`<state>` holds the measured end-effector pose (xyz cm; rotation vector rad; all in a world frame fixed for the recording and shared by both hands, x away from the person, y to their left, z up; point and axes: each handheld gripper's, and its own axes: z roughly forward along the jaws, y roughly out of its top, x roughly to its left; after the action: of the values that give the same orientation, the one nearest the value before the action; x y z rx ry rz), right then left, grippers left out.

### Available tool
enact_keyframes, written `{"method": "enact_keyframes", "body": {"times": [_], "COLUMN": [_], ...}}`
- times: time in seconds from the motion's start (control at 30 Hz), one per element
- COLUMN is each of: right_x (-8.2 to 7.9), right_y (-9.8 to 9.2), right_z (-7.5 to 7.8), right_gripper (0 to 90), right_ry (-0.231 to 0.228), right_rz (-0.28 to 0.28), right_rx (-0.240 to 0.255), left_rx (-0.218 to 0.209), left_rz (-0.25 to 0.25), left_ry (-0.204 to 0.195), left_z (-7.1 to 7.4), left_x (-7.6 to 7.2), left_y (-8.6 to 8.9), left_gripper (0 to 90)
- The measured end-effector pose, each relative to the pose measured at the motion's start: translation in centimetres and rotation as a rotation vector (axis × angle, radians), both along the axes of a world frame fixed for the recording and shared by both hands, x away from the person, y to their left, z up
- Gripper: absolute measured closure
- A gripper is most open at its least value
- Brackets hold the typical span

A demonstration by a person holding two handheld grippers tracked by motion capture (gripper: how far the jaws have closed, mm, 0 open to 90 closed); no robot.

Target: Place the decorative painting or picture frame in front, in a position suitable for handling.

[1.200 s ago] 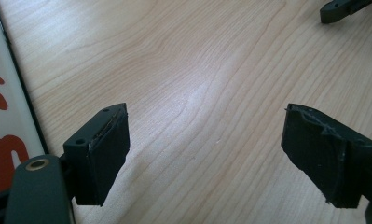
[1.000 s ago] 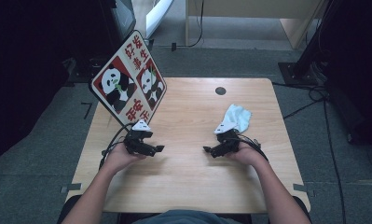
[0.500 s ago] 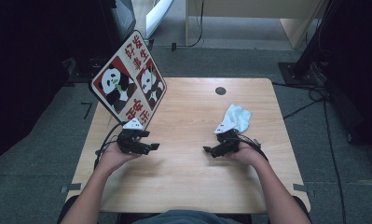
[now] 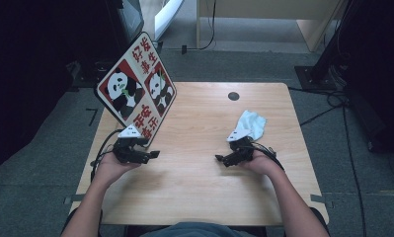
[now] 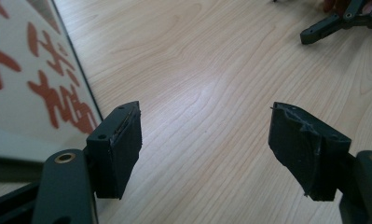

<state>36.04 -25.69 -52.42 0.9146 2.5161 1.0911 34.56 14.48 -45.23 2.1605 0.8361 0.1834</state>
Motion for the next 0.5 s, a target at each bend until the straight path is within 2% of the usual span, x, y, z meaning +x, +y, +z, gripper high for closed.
{"method": "enact_keyframes", "body": {"times": [0.1,0.37,0.5], "right_x": [0.0,0.0,0.0], "right_y": [0.0,0.0,0.0], "right_z": [0.0,0.0,0.0], "right_gripper": [7.4,7.4,7.3], "right_ry": [0.000,0.000,0.000], "right_rz": [0.000,0.000,0.001], "right_rx": [0.000,0.000,0.000], "left_rx": [-0.004,-0.016,-0.037], "left_rz": [0.016,0.049,0.080], "left_ry": [-0.005,-0.011,-0.008], "left_z": [0.2,0.5,0.6], "left_x": [-0.2,-0.5,-0.5], "left_y": [0.9,2.4,3.7], "left_gripper": [29.5,30.6,33.8]}}
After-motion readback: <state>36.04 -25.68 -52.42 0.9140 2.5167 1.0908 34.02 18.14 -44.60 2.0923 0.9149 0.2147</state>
